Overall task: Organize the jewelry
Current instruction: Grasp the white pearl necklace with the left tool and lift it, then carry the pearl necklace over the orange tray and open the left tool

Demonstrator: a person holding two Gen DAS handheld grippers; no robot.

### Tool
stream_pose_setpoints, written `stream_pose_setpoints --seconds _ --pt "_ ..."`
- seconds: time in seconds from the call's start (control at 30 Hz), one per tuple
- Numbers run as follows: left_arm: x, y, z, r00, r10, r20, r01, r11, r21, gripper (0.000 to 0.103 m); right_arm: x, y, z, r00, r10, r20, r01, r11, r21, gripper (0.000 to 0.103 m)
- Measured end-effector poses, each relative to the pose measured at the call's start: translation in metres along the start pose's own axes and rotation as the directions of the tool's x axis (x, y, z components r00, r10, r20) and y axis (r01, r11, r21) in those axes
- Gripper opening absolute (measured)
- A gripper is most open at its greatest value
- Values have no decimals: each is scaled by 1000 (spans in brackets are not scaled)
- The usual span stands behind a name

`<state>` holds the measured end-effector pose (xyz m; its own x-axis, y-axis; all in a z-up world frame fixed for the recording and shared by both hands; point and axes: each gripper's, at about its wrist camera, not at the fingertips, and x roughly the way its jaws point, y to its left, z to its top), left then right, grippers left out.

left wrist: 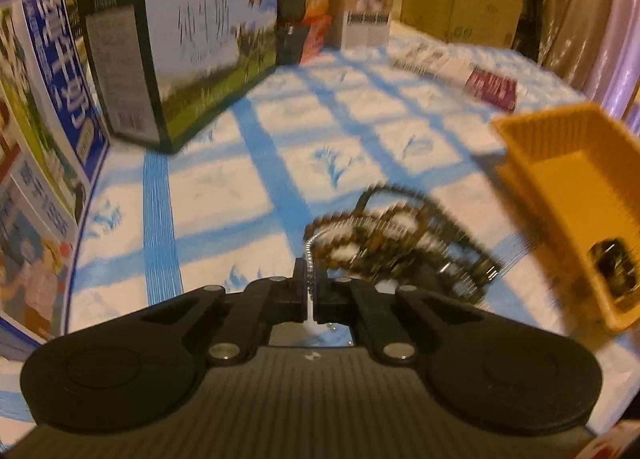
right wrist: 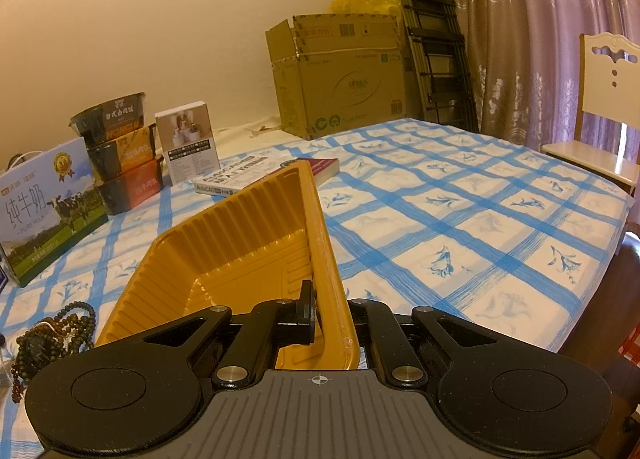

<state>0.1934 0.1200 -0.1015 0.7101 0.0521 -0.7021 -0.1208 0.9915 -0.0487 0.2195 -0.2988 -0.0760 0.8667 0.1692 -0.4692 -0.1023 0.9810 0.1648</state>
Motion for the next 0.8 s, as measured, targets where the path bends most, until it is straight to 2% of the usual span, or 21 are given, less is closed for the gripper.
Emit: stream_pose_setpoints --seconds 0.13,0.27,0.6,0.8 --pt "-27 -8 20 996 -34 78 33 999 5 1 0 -2 0 1000 1 0 -1 1000 0 6" --pt "-55 -15 40 985 -88 149 89 996 0 1 1 0 -1 1000 0 0 0 1000 -1 6" --pt "-123 -26 82 937 -181 298 178 983 36 1 2 -1 -2 1000 4 1 -4 1000 3 6" --pt "-156 -31 101 910 -210 358 198 978 70 1 2 0 -2 1000 6 1 -6 1000 3 6"
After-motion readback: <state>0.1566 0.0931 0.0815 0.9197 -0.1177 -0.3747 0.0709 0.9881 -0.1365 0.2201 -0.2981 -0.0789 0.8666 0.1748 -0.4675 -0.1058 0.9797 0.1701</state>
